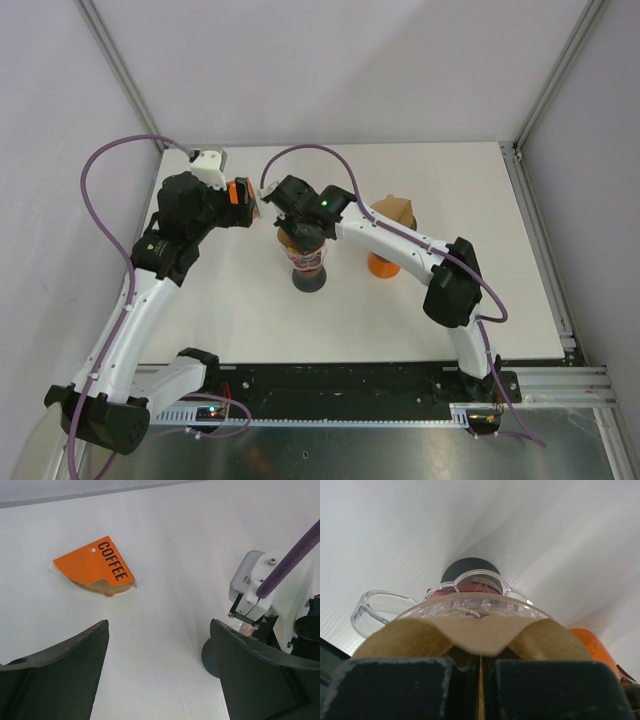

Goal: Place the coffee filter in the dripper
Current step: Place the coffee filter in the coffee dripper.

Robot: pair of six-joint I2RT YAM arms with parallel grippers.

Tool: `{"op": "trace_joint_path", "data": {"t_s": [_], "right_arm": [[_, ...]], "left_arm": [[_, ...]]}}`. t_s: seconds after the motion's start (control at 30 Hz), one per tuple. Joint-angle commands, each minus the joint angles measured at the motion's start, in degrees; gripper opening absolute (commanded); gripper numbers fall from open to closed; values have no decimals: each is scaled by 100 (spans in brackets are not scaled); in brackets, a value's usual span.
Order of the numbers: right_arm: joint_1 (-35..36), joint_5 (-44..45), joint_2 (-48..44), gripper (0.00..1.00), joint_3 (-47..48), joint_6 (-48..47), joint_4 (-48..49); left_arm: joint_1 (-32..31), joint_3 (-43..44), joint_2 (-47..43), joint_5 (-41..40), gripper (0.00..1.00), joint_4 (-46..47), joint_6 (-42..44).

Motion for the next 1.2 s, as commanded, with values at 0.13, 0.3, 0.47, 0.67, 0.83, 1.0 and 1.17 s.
{"op": "trace_joint_path", "data": {"t_s": [0.13,0.3,0.47,0.67,0.83,1.0,1.17], "right_arm": [[119,330,-124,0,1069,-187,-476],[188,517,-283,13,1242,-279,-545],[220,591,-363,19,1245,-294,-530],[187,242,-214,4,949,-271,-286],[197,228,137,0,919,-232,-376],[193,272,200,0,929,-230,-436],[194,242,209,0,926,-247,-424]], "left_arm": [[54,1,-156,37,86,113,113],[55,6,-139,85,86,113,114],[53,6,-148,90,86,114,110],[55,6,-134,90,86,113,116],[55,0,-136,90,86,110,125],[54,-17,-120,90,87,116,126],[52,-78,-138,296,86,118,97]]}}
